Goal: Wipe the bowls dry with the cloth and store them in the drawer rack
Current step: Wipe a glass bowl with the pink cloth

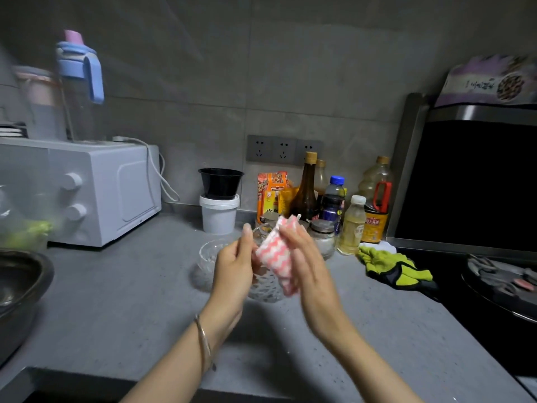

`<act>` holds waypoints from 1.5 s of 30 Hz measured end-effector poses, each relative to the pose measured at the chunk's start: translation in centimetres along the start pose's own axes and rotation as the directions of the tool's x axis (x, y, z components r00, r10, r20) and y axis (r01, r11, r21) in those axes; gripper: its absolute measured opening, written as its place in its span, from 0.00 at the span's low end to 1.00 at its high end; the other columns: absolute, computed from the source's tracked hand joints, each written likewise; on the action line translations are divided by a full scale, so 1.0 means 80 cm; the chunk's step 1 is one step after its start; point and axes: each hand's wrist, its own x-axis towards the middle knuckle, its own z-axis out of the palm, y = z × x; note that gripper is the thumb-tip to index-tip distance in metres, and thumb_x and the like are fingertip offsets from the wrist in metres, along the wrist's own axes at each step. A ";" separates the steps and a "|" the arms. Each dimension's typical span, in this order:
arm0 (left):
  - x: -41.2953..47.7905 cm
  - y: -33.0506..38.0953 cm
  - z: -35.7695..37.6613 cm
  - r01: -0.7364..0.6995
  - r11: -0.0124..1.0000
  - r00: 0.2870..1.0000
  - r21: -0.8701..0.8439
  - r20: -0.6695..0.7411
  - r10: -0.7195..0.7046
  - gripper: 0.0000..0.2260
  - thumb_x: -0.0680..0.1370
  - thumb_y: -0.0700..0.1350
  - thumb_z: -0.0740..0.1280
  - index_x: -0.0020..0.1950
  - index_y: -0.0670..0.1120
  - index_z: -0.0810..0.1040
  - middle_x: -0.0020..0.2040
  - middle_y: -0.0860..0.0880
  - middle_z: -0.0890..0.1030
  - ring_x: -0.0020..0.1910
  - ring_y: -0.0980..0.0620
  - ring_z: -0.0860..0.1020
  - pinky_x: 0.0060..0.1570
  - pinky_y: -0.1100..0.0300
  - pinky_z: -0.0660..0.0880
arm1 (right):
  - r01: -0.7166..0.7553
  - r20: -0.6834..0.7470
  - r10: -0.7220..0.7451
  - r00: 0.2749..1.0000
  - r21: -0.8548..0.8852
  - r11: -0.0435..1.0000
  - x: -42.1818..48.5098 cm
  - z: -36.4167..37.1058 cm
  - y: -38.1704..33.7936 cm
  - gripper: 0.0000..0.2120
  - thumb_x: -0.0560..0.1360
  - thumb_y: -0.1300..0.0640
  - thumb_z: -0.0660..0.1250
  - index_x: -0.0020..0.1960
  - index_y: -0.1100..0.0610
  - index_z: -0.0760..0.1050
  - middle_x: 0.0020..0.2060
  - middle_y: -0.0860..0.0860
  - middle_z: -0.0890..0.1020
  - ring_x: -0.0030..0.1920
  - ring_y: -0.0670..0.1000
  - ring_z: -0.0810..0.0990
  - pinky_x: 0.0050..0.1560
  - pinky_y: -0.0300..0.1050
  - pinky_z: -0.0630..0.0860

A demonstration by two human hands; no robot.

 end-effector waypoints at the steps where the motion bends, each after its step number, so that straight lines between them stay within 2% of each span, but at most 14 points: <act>1: -0.006 0.001 0.003 0.019 1.000 0.999 -0.014 -0.027 -0.019 0.22 0.81 0.54 0.54 0.31 0.44 0.69 0.20 0.54 0.72 0.20 0.61 0.70 0.22 0.69 0.67 | 0.069 -0.015 -0.071 0.997 -0.123 0.990 -0.008 0.008 0.008 0.22 0.77 0.35 0.49 0.68 0.39 0.66 0.68 0.30 0.65 0.70 0.35 0.61 0.70 0.39 0.61; 3: -0.014 -0.001 0.006 0.057 0.998 0.997 -0.028 -0.046 -0.058 0.25 0.81 0.56 0.52 0.31 0.44 0.71 0.22 0.52 0.75 0.23 0.59 0.73 0.24 0.69 0.70 | 0.150 -0.041 -0.170 0.985 -0.303 0.941 -0.014 0.012 0.021 0.21 0.79 0.37 0.50 0.70 0.37 0.63 0.70 0.35 0.63 0.72 0.41 0.60 0.71 0.49 0.62; 7: -0.027 -0.006 0.010 0.117 0.993 0.993 -0.025 -0.013 -0.118 0.28 0.79 0.60 0.53 0.40 0.39 0.81 0.34 0.44 0.83 0.35 0.51 0.81 0.38 0.58 0.77 | 0.299 0.007 -0.350 0.937 -0.537 0.789 -0.003 0.013 0.028 0.20 0.79 0.46 0.55 0.69 0.45 0.69 0.67 0.42 0.71 0.70 0.43 0.65 0.70 0.49 0.62; 10: -0.035 -0.002 0.009 0.055 0.998 0.997 -0.017 -0.049 -0.056 0.25 0.80 0.56 0.55 0.29 0.45 0.74 0.21 0.52 0.74 0.22 0.59 0.72 0.24 0.67 0.68 | 0.161 -0.036 -0.190 0.981 -0.389 0.907 0.009 0.005 0.027 0.19 0.79 0.44 0.52 0.68 0.42 0.70 0.66 0.39 0.71 0.67 0.37 0.66 0.67 0.46 0.68; 14: -0.041 0.000 0.001 0.046 0.998 0.991 -0.054 -0.121 -0.052 0.23 0.80 0.54 0.58 0.28 0.45 0.67 0.19 0.54 0.68 0.20 0.60 0.67 0.24 0.69 0.65 | 0.147 -0.049 -0.161 0.986 -0.220 0.964 -0.010 0.004 0.031 0.20 0.80 0.46 0.49 0.71 0.43 0.66 0.69 0.40 0.68 0.71 0.41 0.63 0.70 0.49 0.65; 18: -0.040 -0.001 -0.003 -0.014 1.000 0.994 -0.025 -0.109 0.011 0.24 0.81 0.52 0.58 0.26 0.45 0.68 0.19 0.53 0.70 0.21 0.59 0.69 0.24 0.69 0.66 | 0.290 0.035 -0.300 0.953 -0.388 0.875 -0.040 0.017 0.027 0.22 0.80 0.43 0.49 0.73 0.43 0.61 0.73 0.43 0.62 0.75 0.47 0.56 0.72 0.56 0.58; 21: -0.044 0.000 0.001 -0.036 0.999 0.999 0.023 0.019 0.036 0.26 0.81 0.52 0.58 0.24 0.48 0.77 0.22 0.52 0.75 0.25 0.57 0.74 0.28 0.62 0.71 | 0.280 -0.005 -0.322 0.947 -0.484 0.829 -0.022 0.010 0.015 0.21 0.77 0.39 0.55 0.66 0.46 0.71 0.67 0.45 0.72 0.69 0.45 0.66 0.67 0.54 0.66; 24: -0.050 0.007 0.002 -0.078 0.996 0.997 0.040 -0.020 0.079 0.28 0.81 0.52 0.57 0.21 0.47 0.69 0.18 0.52 0.69 0.19 0.60 0.68 0.24 0.67 0.65 | 0.095 -0.123 -0.119 0.985 -0.184 0.978 -0.002 -0.001 0.009 0.19 0.77 0.41 0.55 0.60 0.46 0.77 0.57 0.42 0.78 0.59 0.42 0.75 0.58 0.52 0.74; 27: -0.049 0.013 -0.001 -0.026 0.998 0.992 -0.049 -0.125 0.020 0.24 0.81 0.51 0.58 0.26 0.45 0.65 0.18 0.53 0.67 0.18 0.61 0.66 0.22 0.71 0.64 | 0.064 -0.129 -0.060 0.990 0.027 0.998 -0.010 -0.004 0.012 0.18 0.78 0.44 0.52 0.64 0.41 0.73 0.62 0.40 0.76 0.64 0.42 0.72 0.65 0.49 0.71; 31: -0.046 0.011 -0.005 0.025 0.997 0.990 -0.078 -0.133 -0.036 0.23 0.82 0.52 0.57 0.28 0.46 0.65 0.20 0.53 0.67 0.21 0.59 0.66 0.23 0.69 0.64 | 0.225 -0.053 -0.246 0.968 -0.257 0.940 -0.039 0.011 0.012 0.21 0.81 0.43 0.47 0.72 0.40 0.61 0.73 0.39 0.61 0.74 0.44 0.57 0.72 0.52 0.58; 34: -0.045 0.013 0.000 0.048 0.996 0.994 -0.073 -0.094 -0.055 0.23 0.81 0.52 0.57 0.28 0.45 0.70 0.21 0.51 0.72 0.22 0.56 0.72 0.26 0.66 0.70 | 0.363 0.036 -0.404 0.914 -0.519 0.774 -0.030 0.005 0.012 0.21 0.80 0.43 0.49 0.72 0.43 0.63 0.72 0.44 0.65 0.74 0.46 0.59 0.71 0.53 0.59; 36: -0.047 0.014 0.003 0.031 0.998 0.998 -0.051 -0.059 -0.034 0.24 0.81 0.51 0.58 0.25 0.46 0.67 0.19 0.52 0.69 0.18 0.58 0.68 0.23 0.67 0.65 | 0.281 -0.028 -0.328 0.944 -0.450 0.848 -0.018 -0.004 0.004 0.19 0.79 0.40 0.51 0.67 0.41 0.68 0.66 0.41 0.72 0.67 0.42 0.68 0.64 0.47 0.68; 40: -0.050 0.013 -0.004 0.041 0.998 0.998 -0.048 -0.045 -0.043 0.25 0.81 0.51 0.60 0.24 0.46 0.64 0.19 0.53 0.66 0.19 0.59 0.65 0.23 0.70 0.64 | -0.059 -0.098 0.073 0.993 0.140 0.988 -0.007 -0.014 -0.001 0.17 0.74 0.40 0.57 0.52 0.48 0.79 0.47 0.46 0.83 0.50 0.48 0.81 0.51 0.48 0.77; 45: -0.044 -0.002 -0.015 0.133 0.985 0.990 -0.113 0.054 -0.128 0.21 0.78 0.56 0.62 0.49 0.37 0.79 0.42 0.38 0.80 0.43 0.43 0.79 0.54 0.47 0.76 | -0.379 -0.042 0.412 0.910 0.316 0.870 -0.004 -0.029 -0.014 0.20 0.75 0.46 0.63 0.30 0.57 0.74 0.23 0.53 0.73 0.20 0.44 0.69 0.22 0.35 0.64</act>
